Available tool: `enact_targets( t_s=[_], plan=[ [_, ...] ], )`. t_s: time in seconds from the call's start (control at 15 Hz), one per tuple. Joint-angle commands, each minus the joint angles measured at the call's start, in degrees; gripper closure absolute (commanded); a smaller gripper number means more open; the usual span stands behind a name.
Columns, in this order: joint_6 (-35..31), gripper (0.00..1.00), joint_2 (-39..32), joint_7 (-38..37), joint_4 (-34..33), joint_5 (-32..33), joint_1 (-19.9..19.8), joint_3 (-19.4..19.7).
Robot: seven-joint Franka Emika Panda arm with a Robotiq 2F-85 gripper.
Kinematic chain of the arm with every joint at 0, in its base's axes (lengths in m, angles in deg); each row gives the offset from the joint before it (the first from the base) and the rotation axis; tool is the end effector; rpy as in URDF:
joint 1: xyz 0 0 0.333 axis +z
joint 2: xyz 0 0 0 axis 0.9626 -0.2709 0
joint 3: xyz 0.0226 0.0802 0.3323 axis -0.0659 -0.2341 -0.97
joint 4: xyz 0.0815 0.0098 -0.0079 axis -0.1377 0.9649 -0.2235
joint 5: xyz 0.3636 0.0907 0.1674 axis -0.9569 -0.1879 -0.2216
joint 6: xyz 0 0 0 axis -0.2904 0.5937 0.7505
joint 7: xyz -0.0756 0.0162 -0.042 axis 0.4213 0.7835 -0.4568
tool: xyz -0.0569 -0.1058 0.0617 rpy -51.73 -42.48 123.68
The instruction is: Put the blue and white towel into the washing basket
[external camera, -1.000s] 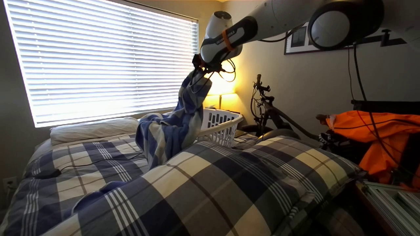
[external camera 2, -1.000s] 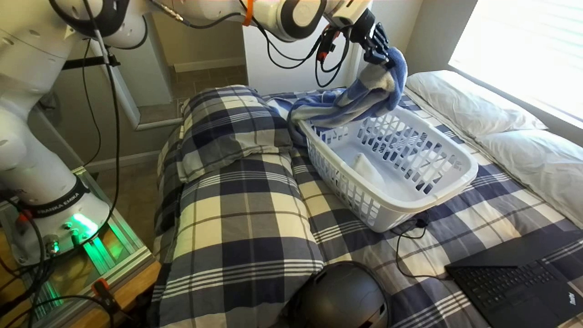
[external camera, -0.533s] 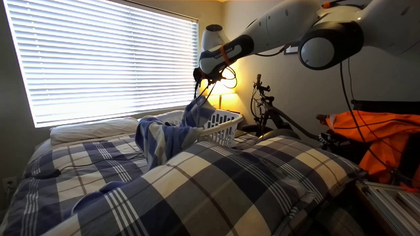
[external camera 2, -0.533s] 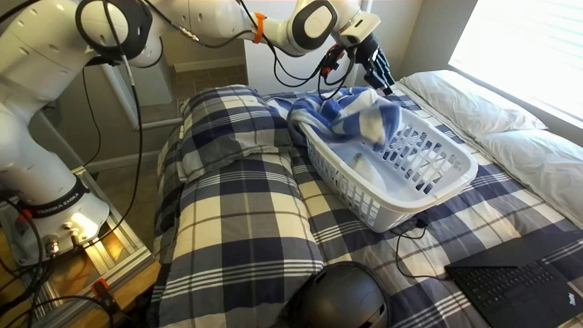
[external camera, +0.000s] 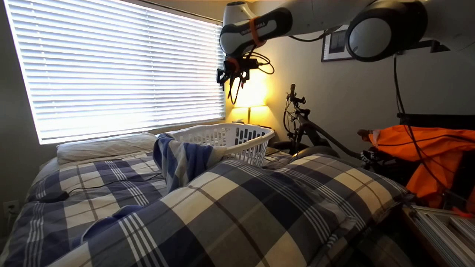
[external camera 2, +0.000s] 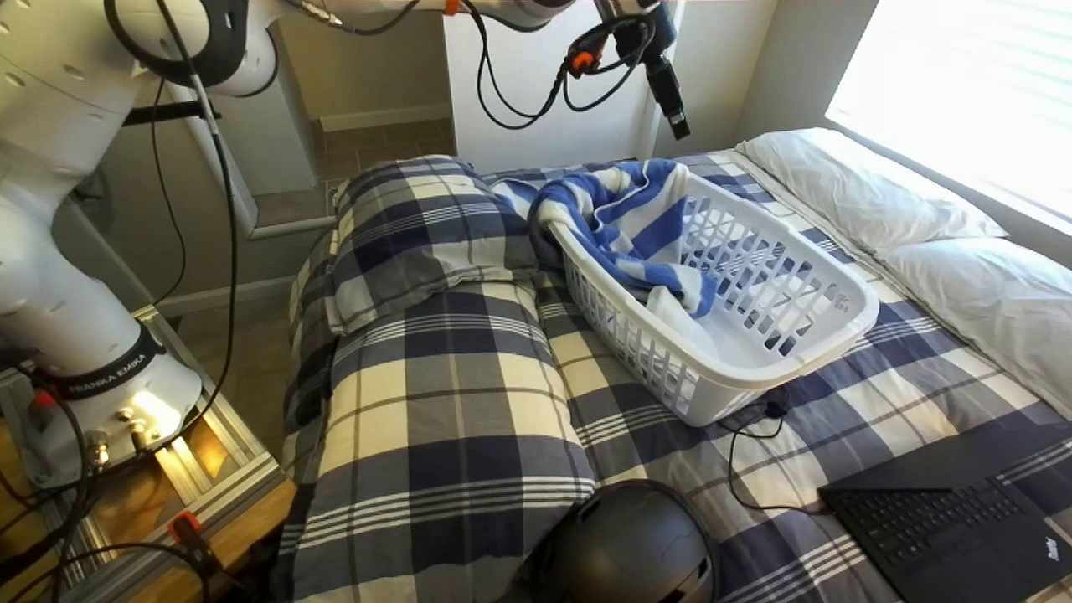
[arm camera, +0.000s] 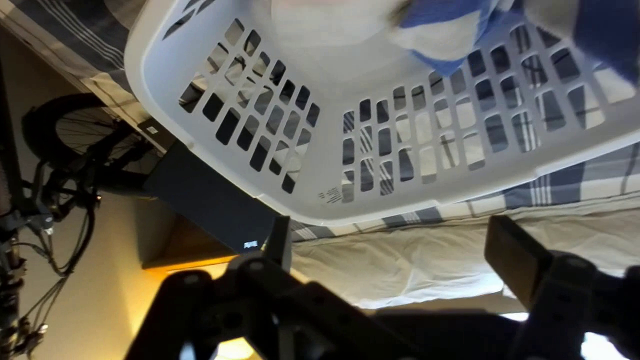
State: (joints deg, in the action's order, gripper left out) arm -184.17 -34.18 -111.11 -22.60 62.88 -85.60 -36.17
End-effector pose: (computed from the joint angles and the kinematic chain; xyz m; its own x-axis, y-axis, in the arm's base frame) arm 0.7460 -0.4005 0.4959 0.4817 -0.6701 0.5647 -0.8478 -0.5195 0.1068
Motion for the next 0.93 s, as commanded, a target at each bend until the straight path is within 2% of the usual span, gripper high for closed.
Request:
enact_targets(
  t_s=[0.0,0.47,0.53,0.87],
  plan=[
    [3.7,0.0,5.5,8.3,4.9,-1.2,2.4,-4.0],
    [12.0,0.0,13.8,19.7,13.7,-1.3,6.8,-9.7],
    [9.9,0.0,8.7,15.8,7.7,-0.1,6.1,-8.2],
    [11.5,0.0,11.8,18.2,11.3,-0.1,6.9,-9.2]
  ],
)
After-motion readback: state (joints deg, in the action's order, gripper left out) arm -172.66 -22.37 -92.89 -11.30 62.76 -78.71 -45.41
